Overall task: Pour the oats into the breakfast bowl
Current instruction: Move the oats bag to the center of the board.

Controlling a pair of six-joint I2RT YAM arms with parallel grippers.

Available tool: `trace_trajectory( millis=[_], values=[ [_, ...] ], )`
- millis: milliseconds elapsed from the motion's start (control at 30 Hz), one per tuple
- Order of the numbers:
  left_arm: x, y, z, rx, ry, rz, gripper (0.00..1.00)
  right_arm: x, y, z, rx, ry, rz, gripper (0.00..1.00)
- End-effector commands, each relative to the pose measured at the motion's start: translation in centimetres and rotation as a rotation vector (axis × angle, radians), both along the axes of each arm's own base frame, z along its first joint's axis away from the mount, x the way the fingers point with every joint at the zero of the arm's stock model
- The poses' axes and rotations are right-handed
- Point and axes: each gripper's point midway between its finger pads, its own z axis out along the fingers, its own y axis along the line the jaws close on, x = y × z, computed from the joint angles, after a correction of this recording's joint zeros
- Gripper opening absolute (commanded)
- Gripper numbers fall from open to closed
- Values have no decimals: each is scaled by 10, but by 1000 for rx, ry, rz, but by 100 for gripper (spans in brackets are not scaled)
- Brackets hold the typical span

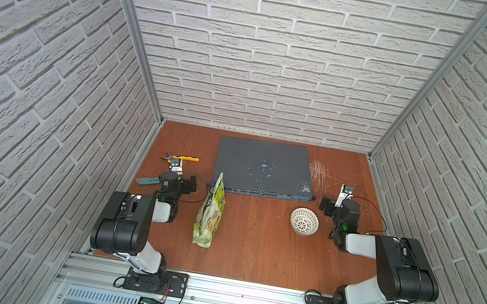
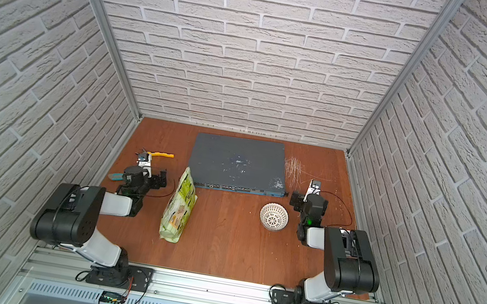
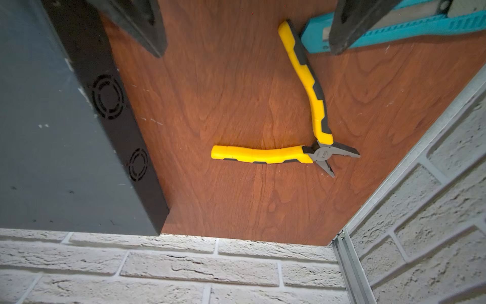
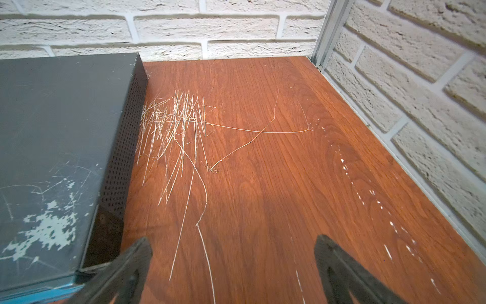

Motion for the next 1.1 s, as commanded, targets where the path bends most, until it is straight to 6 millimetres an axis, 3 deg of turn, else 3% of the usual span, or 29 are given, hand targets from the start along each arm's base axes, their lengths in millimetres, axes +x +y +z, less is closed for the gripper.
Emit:
trace_trajectory(
  millis=[0,333,400,500,533,667,867,1067],
  values=[
    [5,0,11,9,-39,-12,98,3,-2,11,10,-40,-7,99],
    [5,1,11,1,-39,-14,98,3,-1,12,13,-43,0,99],
    [5,3,12,0,-43,0,98,2,-1,20,14,-71,5,99],
    [5,10,30,-6,-28,39,98,-12,-2,30,53,58,-21,99],
    [3,12,39,-26,8,66,98,-15,-1,42,81,84,-24,99],
    [-8,10,76,-209,57,145,98,-36,26,78,291,113,48,99],
    [-50,-36,127,-547,244,89,98,-64,63,115,578,112,160,99],
    [-122,-99,181,-609,404,-137,98,-76,64,116,564,199,152,99]
  ],
)
